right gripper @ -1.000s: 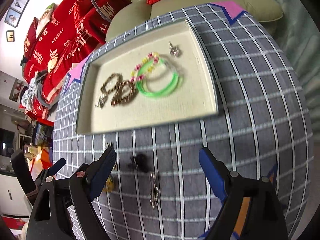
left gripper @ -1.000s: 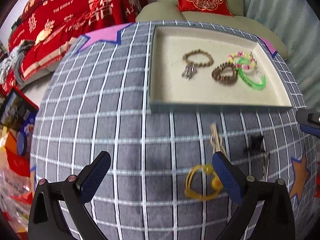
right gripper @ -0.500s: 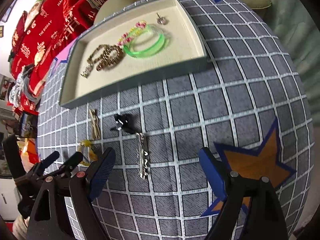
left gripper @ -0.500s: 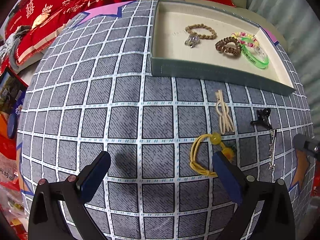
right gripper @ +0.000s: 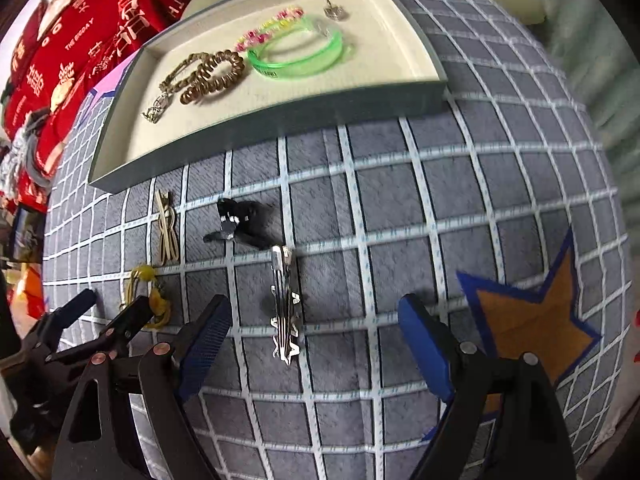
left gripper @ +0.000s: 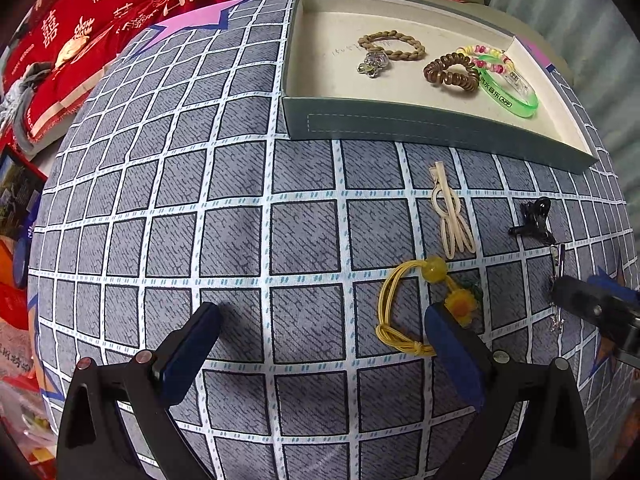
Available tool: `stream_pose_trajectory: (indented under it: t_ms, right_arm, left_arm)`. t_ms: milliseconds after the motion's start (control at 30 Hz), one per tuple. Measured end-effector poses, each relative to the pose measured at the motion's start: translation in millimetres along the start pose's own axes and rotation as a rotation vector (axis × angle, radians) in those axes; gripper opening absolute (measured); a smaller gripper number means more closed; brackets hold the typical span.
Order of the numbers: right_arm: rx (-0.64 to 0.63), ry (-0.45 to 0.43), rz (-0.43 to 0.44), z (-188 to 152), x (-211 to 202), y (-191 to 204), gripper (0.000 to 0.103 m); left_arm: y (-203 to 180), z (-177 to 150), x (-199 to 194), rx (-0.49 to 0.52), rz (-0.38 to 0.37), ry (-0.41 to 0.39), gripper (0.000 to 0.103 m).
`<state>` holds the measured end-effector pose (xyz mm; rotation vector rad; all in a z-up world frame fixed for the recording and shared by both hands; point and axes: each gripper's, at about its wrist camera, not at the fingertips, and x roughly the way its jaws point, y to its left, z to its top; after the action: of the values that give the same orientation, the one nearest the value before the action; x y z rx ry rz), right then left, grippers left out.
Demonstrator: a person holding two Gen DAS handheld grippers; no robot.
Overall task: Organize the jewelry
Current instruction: 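Grasp the yellow sunflower hair tie with the left tool while the right tool grasps the silver hair clip, then carry the yellow hair tie and silver hair clip over the tray with both tools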
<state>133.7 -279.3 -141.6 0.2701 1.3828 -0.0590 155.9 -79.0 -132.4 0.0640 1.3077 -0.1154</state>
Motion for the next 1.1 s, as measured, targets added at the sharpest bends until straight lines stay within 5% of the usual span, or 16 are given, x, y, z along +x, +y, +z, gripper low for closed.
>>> stream_pose_trajectory:
  t_ms: [233,467,633,800,967,1100]
  right_arm:
    - [-0.085,-0.026,-0.098,-1,2,20,0.064]
    - [-0.144,-0.034,-0.144,0,5,28,0.053]
    - [-0.159,-0.037,-0.142,-1,6,33,0.044]
    - [-0.170,-0.040,-0.129,-4,5,35,0.023]
    - [-0.133,-0.030,-0.083,-2,-2,21,0.012]
    - [-0.088,-0.027,-0.026,-3,-8,5,0.010]
  left_arm:
    - [-4,-6,0,0.003,0.000,0.004,0.103]
    - [-19,-10,-9,0.041,-0.014,-0.007,0.083]
    - [-26,-10,-9,0.045,-0.018,0.007,0.080]
    - [-42,-12,-13,0.056,-0.025,0.006,0.066]
    - [-49,-12,-19,0.050,-0.098,0.003,0.014]
    - [-43,-11,-23,0.001,-0.178,0.010,0.014]
